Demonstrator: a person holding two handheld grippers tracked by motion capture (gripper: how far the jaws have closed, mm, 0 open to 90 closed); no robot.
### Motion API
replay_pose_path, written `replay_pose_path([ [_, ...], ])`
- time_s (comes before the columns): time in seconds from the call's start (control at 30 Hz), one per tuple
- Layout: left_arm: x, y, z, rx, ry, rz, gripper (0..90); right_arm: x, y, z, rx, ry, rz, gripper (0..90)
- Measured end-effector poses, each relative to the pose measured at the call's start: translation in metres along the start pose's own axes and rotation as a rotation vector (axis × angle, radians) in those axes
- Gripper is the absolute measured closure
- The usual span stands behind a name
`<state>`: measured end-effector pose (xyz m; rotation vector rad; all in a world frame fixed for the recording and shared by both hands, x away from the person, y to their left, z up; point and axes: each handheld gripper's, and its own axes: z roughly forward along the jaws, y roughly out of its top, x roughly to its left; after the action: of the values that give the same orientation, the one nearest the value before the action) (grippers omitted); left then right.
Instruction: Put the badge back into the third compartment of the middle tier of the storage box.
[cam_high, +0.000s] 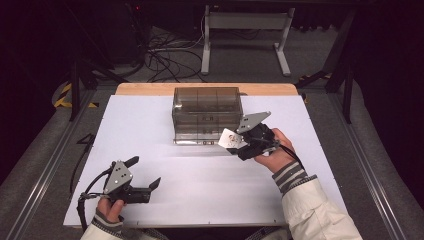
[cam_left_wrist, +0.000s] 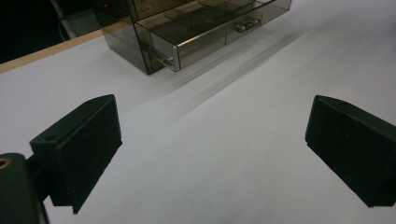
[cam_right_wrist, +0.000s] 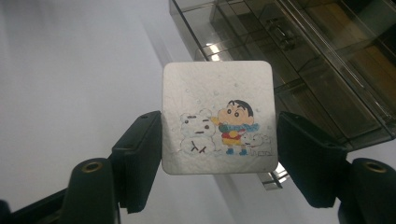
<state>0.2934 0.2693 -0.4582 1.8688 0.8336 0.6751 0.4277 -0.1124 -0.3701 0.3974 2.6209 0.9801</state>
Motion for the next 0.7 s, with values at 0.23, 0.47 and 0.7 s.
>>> replay_pose_path([
  [0.23,0.000,0.000,0.000,0.001,0.002,-0.005,4.4,-0.007,0.005,-0.002,0.005,-0.016,-0.009,33.6],
  [0.47,0.000,-0.001,-0.001,0.006,0.009,0.000,4.3,-0.014,0.011,-0.001,0.017,-0.021,-0.031,33.6],
  [0.7,0.001,-0.001,-0.001,0.005,0.011,0.006,4.3,-0.024,0.014,0.005,0.043,-0.015,-0.049,33.6],
])
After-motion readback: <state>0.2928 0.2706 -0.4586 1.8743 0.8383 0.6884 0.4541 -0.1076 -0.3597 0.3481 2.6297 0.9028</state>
